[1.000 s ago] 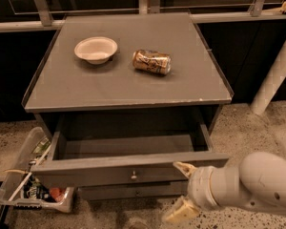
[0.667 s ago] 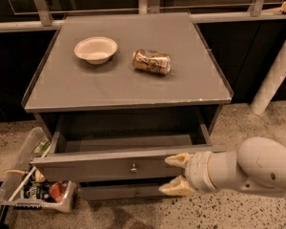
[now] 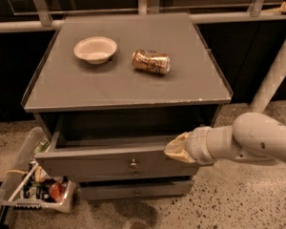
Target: Close top drawer
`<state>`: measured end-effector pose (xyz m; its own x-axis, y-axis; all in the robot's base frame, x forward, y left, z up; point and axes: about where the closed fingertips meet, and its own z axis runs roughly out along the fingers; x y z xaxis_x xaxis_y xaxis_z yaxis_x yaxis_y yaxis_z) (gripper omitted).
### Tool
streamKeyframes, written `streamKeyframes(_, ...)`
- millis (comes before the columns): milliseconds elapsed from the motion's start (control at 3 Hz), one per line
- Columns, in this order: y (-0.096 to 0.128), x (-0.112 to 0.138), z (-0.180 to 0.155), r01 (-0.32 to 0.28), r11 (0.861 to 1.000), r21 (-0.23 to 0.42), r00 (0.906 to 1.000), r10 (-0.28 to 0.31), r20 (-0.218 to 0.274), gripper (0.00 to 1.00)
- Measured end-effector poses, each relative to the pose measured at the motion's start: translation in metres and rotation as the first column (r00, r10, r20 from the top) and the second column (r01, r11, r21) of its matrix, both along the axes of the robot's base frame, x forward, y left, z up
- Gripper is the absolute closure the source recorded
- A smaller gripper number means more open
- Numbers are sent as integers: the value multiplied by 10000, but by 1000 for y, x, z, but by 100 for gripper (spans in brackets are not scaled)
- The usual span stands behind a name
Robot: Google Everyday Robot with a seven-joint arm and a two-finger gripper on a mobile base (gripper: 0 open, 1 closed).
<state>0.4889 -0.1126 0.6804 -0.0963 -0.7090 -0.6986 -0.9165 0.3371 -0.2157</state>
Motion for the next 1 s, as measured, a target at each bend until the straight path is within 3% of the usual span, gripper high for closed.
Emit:
streamKeyframes(333, -9, 12, -3, 179, 9998, -129, 9998, -178, 46, 100)
streamKeyframes(667, -9, 12, -2, 179, 9998, -129, 9998, -178, 46, 100)
streamKeyframes(1000, -9, 12, -2, 178, 9998, -129, 9998, -178, 46, 82)
